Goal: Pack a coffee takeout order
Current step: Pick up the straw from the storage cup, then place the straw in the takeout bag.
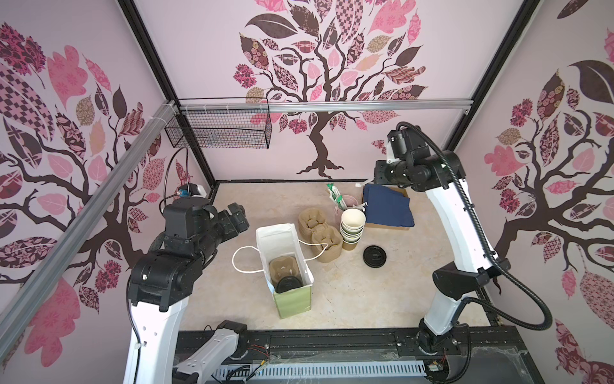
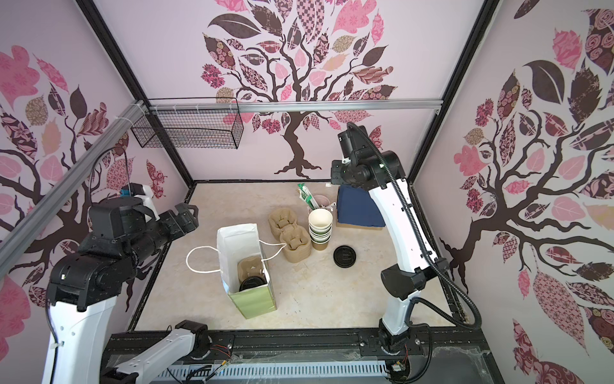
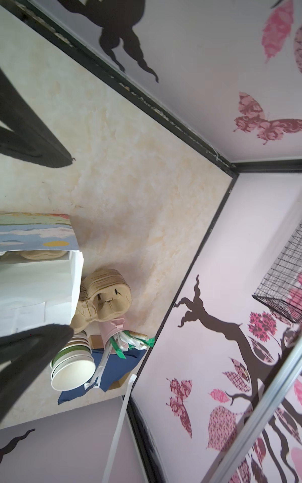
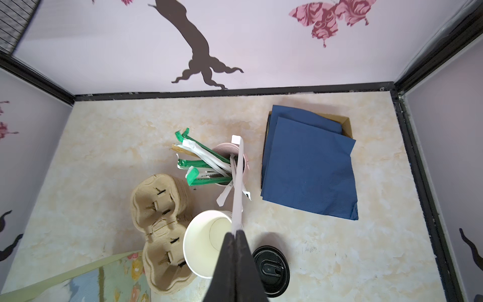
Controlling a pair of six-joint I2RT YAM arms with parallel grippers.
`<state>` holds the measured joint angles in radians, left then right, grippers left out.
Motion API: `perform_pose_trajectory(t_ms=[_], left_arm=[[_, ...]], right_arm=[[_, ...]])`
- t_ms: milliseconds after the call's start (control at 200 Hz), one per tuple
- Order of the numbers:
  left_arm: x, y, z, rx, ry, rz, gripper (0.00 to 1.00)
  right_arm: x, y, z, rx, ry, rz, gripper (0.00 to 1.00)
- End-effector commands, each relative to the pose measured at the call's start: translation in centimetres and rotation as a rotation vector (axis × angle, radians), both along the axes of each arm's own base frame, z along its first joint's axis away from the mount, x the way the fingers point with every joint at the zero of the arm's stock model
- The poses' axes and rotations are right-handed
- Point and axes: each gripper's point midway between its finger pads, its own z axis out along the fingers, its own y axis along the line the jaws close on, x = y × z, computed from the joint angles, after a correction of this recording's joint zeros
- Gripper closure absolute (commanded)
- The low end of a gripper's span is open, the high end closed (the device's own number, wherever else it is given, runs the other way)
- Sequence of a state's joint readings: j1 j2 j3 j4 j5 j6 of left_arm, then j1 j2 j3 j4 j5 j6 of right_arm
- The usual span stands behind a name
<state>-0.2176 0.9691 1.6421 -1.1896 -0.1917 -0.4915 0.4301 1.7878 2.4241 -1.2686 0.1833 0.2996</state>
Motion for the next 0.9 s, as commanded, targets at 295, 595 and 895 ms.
perform_pose_trajectory(t_ms=[295,595,895], left_arm=[[2.2,-8.8,8.3,0.145,-0.406,-0.536,0.13],[2.7,-20.4,8.8,0.355,-0.531,-0.952,0.12],[1.5,-29.5,7.5,0.525,-0.628,-1.216,0.09]], right_arm=[[-9.0,0.7,5.6,0.216,-0.033,0.183,1.00],[-12.7,1.2,6.3,0.290,-0.024,0.274,1.00],[-14.9,1.2,7.4,0.319,-0.065,0.337,1.00]])
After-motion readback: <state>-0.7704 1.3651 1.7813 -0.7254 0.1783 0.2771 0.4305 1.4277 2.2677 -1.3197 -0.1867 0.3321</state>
